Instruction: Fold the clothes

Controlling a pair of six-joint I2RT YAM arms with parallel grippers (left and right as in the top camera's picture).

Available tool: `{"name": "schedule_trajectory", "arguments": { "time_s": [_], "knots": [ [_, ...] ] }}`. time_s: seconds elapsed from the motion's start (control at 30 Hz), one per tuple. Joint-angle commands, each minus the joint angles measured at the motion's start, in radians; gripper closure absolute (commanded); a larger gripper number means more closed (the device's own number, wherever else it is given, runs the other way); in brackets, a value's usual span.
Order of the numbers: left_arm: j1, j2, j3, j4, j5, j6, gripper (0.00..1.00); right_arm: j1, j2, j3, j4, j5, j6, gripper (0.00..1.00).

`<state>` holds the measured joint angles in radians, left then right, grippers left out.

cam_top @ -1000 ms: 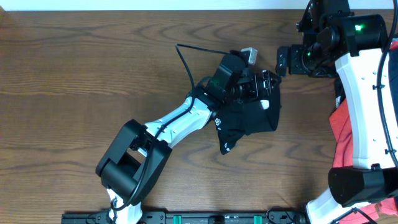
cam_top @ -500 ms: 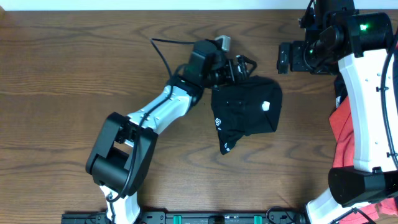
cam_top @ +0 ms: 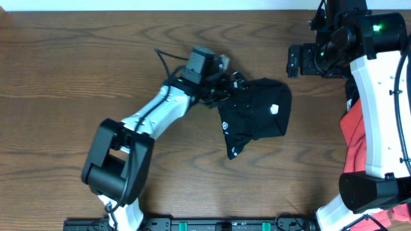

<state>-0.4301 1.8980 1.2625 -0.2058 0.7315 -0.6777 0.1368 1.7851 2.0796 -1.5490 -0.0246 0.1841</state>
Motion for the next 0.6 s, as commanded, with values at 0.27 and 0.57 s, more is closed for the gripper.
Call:
{"name": "schedule_trajectory", "arguments": {
  "time_s": [0.27, 0.57],
  "knots": [
    [0.047, -0.068, -0.004, -0.356, 0.013, 0.196, 0.02, -0.014, 0.001, 0.007, -0.002, 0.017, 0.021, 0.01],
    [0.011, -0.007, -0.014, -0.36, 0.01, 0.183, 0.02, -0.011, 0.001, 0.007, -0.008, -0.01, 0.023, 0.01]
  ]
}}
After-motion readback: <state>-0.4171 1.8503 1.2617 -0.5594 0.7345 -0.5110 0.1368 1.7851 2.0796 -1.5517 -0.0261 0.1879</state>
